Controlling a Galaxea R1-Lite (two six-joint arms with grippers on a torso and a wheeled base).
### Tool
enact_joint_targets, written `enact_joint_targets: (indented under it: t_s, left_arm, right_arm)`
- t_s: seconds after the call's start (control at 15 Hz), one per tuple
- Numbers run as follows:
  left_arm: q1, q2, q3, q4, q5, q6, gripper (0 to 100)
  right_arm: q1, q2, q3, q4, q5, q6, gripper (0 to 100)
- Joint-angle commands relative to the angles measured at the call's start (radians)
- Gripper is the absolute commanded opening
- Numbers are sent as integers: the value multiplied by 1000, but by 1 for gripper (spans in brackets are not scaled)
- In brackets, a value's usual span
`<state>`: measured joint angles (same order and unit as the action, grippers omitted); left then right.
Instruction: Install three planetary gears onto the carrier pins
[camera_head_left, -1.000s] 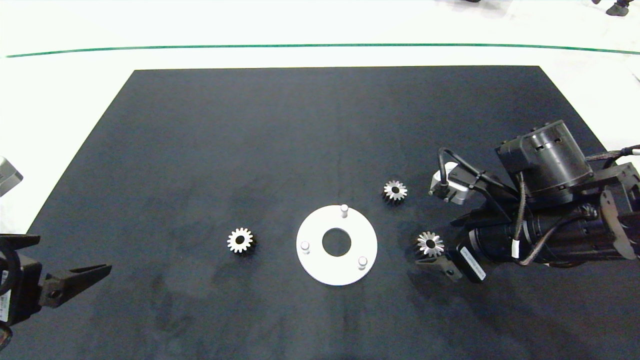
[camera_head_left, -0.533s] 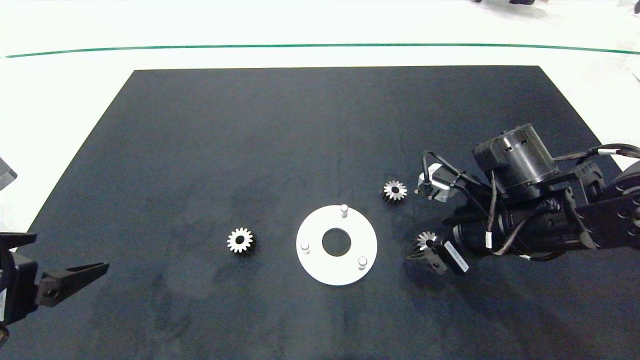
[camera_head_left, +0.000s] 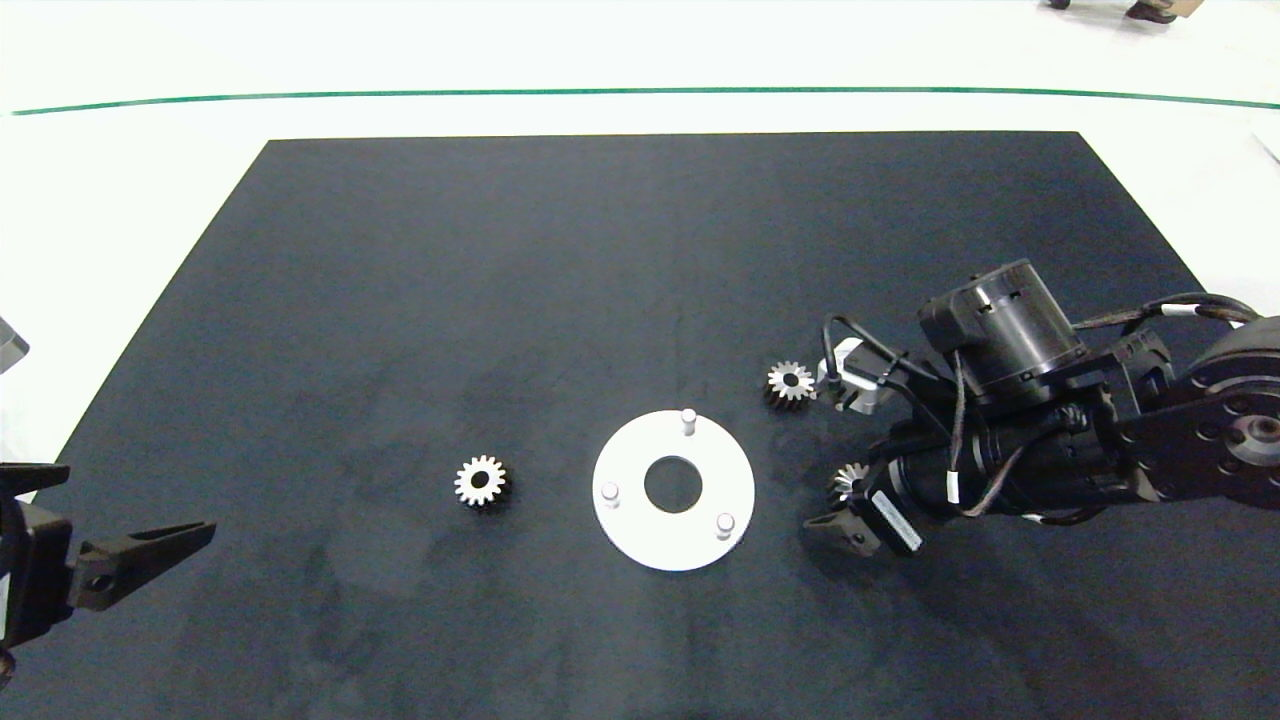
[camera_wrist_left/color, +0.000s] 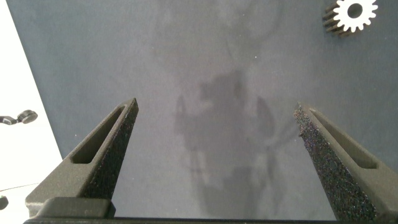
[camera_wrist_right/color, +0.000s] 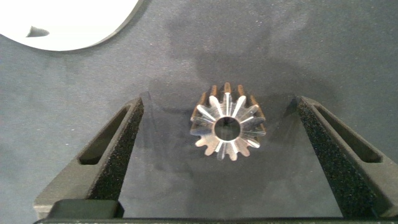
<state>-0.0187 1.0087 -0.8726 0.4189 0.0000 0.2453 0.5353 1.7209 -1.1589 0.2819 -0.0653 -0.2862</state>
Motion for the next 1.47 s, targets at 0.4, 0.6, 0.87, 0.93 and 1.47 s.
enact_joint_targets:
  t_s: [0.4, 0.6, 0.87, 0.93, 1.47]
  left_arm:
    - [11, 1, -2, 1, 0, 2, 100]
    - [20, 2, -3, -5, 0, 2, 100]
    - [22, 2, -3, -5, 0, 2, 100]
    - [25, 2, -3, -5, 0, 2, 100]
    - [36, 2, -5, -12, -3, 0, 100]
  right_arm:
    - [0, -4, 2, 5, -21, -21, 82]
    - [3, -4, 4, 6, -19, -21, 76]
    - [9, -3, 4, 8, -21, -21, 69]
    - [12, -3, 4, 8, -19, -21, 67]
    - [6, -6, 8, 28, -21, -21, 51]
